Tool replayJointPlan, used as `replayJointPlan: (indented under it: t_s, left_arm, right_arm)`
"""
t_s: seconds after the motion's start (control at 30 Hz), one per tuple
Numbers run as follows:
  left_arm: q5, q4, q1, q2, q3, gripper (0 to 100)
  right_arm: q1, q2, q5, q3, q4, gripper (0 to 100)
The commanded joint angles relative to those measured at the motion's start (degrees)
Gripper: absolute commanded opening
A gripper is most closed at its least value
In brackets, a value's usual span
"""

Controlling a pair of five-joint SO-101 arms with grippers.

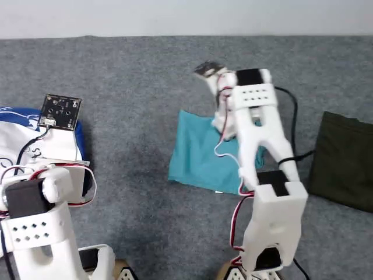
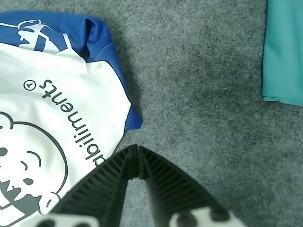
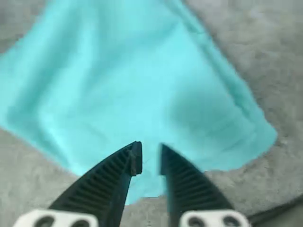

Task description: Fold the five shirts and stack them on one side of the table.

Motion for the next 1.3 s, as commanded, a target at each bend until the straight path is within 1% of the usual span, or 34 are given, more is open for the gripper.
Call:
replayJointPlan:
  t_s: [0.0, 0.2, 0.43, 0.73, 0.9, 1.17, 1.27]
  left_arm:
    - [-0.7, 0.6, -0.1, -0.7, -0.1, 1]
    - [-0.7, 0.6, -0.1, -0.6, 0.0, 1]
    - [-0.7, 0.6, -0.1, -0.5, 0.0, 1]
    - [-0.7, 0.6, 0.2, 2.7, -0.5, 1]
    - [-0.7, 0.6, 0.2, 3.0, -0.5, 1]
    - [-0.7, 0.6, 0.2, 3.1, -0.5, 1]
    - [-0.7, 0.6, 0.2, 3.1, -0.5, 1]
  right_arm:
    - [2.5, -1.2, -5.3, -3.2, -3.6, 16.9]
    - [3.6, 0.3, -5.8, -3.2, -7.0, 16.9]
    - [6.7, 0.7, -5.8, -3.2, -10.6, 16.9]
    - [6.6, 3.2, -5.9, -3.1, -12.1, 16.8]
    - [6.6, 5.8, -5.9, -3.1, -11.7, 10.9]
    - [6.7, 8.9, -5.6, -3.2, -12.2, 9.1]
    - [7.1, 8.5, -5.5, -3.2, -11.8, 0.3]
